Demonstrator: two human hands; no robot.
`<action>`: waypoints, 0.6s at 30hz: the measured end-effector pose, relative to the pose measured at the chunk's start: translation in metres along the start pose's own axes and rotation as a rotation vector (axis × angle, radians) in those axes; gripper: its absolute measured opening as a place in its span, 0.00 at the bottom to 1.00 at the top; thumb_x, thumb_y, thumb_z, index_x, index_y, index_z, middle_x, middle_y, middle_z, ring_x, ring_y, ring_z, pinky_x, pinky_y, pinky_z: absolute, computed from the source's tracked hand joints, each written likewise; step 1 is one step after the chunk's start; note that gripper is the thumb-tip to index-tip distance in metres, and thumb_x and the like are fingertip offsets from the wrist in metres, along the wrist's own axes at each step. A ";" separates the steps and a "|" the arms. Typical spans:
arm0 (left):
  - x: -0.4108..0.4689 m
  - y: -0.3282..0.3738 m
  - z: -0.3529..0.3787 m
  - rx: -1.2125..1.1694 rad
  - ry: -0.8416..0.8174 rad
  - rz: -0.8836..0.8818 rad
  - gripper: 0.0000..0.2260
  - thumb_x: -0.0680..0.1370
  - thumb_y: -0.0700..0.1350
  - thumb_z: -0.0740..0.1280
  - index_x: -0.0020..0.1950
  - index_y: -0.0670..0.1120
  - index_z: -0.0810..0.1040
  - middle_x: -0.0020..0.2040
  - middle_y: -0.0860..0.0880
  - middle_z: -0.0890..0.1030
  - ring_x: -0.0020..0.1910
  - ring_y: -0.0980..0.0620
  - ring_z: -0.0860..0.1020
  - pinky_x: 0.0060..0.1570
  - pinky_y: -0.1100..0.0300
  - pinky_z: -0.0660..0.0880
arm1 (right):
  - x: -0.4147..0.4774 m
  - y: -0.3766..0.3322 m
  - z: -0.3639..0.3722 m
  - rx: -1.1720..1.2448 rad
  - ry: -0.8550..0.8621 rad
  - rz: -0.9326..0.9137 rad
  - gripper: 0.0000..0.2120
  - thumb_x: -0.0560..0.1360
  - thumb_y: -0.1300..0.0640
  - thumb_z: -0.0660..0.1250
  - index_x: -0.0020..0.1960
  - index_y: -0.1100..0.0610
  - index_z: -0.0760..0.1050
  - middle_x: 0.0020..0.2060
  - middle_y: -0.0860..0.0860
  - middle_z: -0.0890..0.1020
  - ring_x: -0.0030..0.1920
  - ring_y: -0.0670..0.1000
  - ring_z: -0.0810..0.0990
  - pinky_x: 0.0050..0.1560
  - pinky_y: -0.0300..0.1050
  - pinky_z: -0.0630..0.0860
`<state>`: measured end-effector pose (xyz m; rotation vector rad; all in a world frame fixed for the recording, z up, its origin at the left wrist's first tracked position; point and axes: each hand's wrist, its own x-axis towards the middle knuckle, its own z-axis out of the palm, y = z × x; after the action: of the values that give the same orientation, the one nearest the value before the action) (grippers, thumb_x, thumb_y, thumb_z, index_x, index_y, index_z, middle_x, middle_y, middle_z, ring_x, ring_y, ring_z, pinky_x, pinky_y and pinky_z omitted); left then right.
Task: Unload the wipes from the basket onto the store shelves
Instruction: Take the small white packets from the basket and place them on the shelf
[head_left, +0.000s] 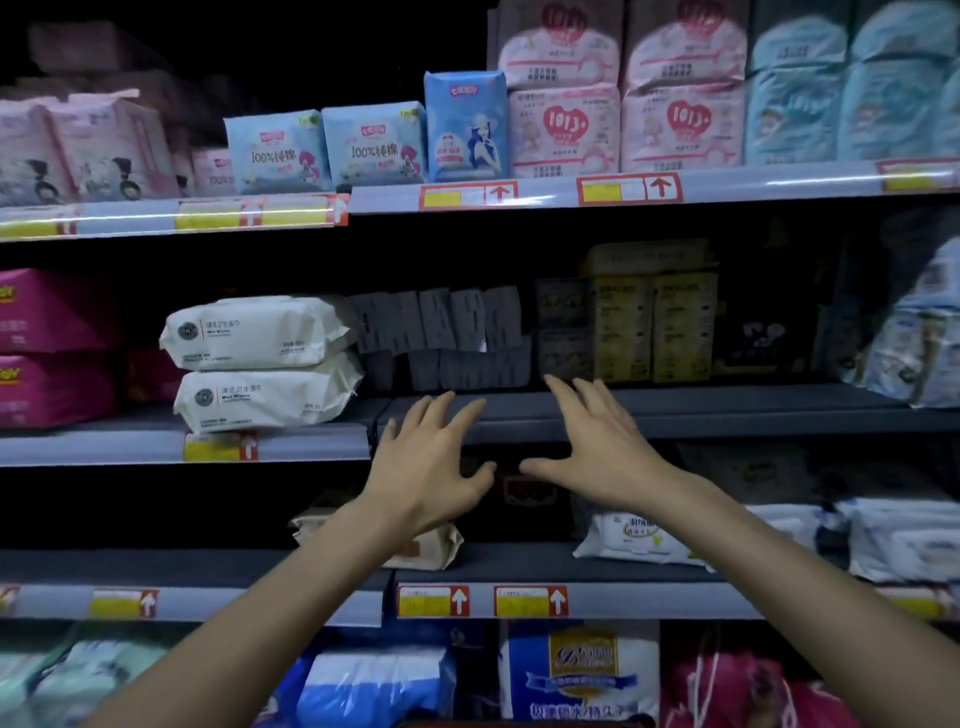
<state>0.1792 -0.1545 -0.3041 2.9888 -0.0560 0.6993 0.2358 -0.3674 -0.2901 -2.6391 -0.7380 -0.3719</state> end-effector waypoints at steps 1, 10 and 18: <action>-0.009 -0.001 0.004 0.033 -0.026 -0.002 0.38 0.77 0.69 0.58 0.85 0.60 0.51 0.85 0.49 0.54 0.84 0.45 0.50 0.79 0.37 0.56 | -0.008 0.001 0.006 -0.041 -0.033 0.005 0.55 0.73 0.30 0.68 0.83 0.46 0.37 0.83 0.54 0.42 0.82 0.58 0.38 0.81 0.58 0.45; -0.097 -0.005 0.070 0.084 -0.151 0.059 0.42 0.71 0.71 0.49 0.84 0.59 0.53 0.85 0.48 0.56 0.84 0.43 0.54 0.78 0.38 0.60 | -0.090 0.018 0.068 -0.046 -0.162 -0.049 0.55 0.73 0.32 0.70 0.82 0.43 0.32 0.82 0.51 0.36 0.81 0.55 0.32 0.81 0.56 0.43; -0.189 -0.010 0.168 0.012 -0.410 0.098 0.38 0.75 0.67 0.55 0.83 0.54 0.62 0.77 0.44 0.71 0.77 0.40 0.69 0.72 0.35 0.68 | -0.174 0.060 0.167 0.005 -0.448 -0.024 0.51 0.75 0.39 0.71 0.83 0.46 0.39 0.82 0.52 0.46 0.83 0.55 0.46 0.80 0.53 0.56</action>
<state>0.0848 -0.1538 -0.5389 3.1042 -0.2218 0.0827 0.1496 -0.4218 -0.5170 -2.7383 -0.8995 0.2277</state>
